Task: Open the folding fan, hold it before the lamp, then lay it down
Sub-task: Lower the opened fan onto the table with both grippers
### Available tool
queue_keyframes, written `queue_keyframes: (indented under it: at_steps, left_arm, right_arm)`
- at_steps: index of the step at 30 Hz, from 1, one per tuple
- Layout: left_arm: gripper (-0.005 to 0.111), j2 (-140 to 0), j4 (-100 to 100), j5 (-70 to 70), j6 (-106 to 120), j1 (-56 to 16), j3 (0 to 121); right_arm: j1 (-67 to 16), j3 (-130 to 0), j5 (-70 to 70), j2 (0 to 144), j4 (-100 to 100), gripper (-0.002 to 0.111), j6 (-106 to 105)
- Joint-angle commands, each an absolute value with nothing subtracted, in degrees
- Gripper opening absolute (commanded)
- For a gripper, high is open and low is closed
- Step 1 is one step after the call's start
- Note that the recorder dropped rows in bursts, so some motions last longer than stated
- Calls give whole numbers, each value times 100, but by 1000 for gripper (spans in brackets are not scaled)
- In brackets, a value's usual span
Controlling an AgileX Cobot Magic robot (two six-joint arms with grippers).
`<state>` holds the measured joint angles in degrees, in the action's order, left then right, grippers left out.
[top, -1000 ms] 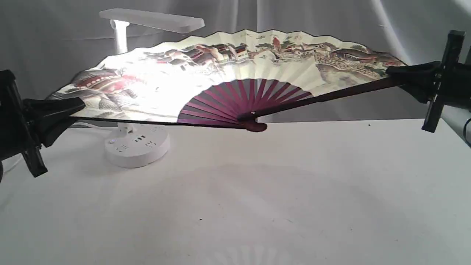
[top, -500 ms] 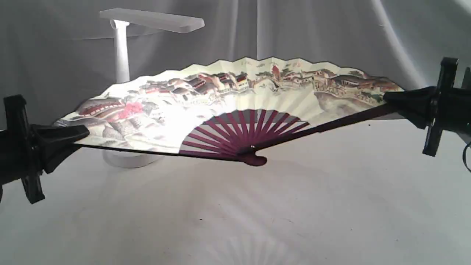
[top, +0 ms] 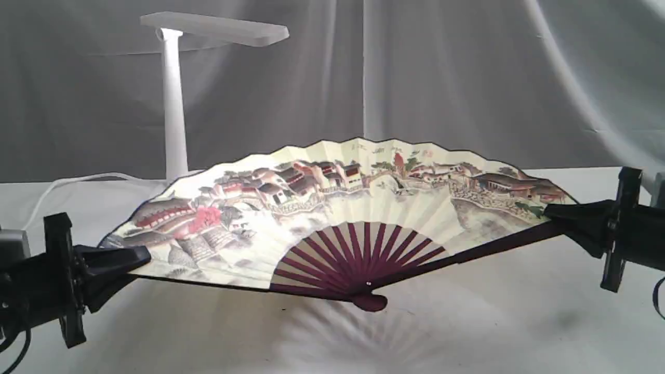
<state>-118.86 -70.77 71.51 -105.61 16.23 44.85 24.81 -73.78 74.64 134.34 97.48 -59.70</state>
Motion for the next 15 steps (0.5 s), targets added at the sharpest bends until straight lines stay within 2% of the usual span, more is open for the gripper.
queue_keyframes:
  at_steps: [1, 8, 15]
  left_arm:
    - [0, -12256, -6722, 6996, -10125, 1737, 4464]
    - [0, -12896, -6597, 6996, -9637, 1737, 4464]
    - [0, -12954, -6522, 6996, -9537, 1737, 4464]
  right_arm:
    - [2740, -7384, 6996, 13635, 9846, 0, -6546]
    - [2860, -7384, 6996, 14083, 9833, 0, -6616]
    - [2860, -7384, 6996, 14119, 9721, 0, -6618]
